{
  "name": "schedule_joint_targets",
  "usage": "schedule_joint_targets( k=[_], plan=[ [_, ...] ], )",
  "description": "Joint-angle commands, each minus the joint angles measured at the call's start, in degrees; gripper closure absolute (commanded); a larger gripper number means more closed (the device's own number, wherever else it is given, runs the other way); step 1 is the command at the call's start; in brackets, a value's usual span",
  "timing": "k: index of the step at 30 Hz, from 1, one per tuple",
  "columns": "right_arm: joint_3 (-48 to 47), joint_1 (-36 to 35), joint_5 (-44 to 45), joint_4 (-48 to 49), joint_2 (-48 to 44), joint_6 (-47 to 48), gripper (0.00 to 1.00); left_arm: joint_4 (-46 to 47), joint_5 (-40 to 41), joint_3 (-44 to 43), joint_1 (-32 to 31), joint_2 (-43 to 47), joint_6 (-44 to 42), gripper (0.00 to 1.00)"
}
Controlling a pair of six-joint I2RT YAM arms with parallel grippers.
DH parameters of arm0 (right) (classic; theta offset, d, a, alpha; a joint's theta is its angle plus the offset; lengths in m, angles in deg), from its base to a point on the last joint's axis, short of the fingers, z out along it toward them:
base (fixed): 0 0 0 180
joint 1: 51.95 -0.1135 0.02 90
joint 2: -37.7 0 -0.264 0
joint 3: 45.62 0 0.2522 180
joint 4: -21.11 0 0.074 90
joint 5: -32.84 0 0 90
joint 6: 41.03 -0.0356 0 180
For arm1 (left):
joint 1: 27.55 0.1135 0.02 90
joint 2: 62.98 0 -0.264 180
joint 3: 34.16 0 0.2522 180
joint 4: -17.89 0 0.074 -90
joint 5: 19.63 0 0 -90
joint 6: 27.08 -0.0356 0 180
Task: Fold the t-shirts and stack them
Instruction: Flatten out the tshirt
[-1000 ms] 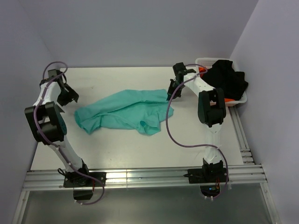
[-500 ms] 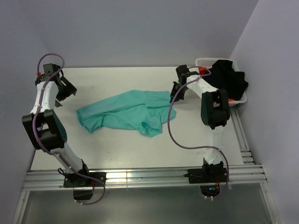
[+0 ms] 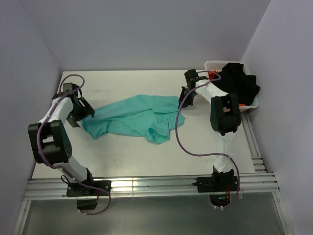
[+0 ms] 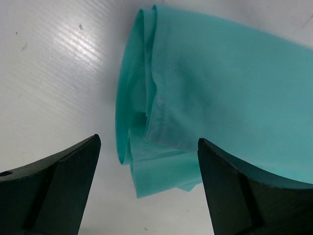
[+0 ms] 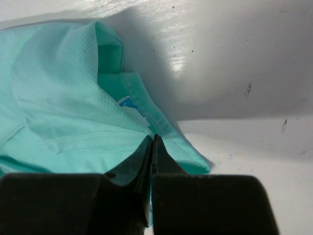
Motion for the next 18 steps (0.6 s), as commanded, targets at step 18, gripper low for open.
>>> schedule_joint_targets(
  k=[18],
  plan=[
    [-1.0,0.9,1.7,-0.1,-1.3,1.2,1.00,7.8,-4.1,-0.3,-1.7,-4.9,3.8,0.27]
  ],
)
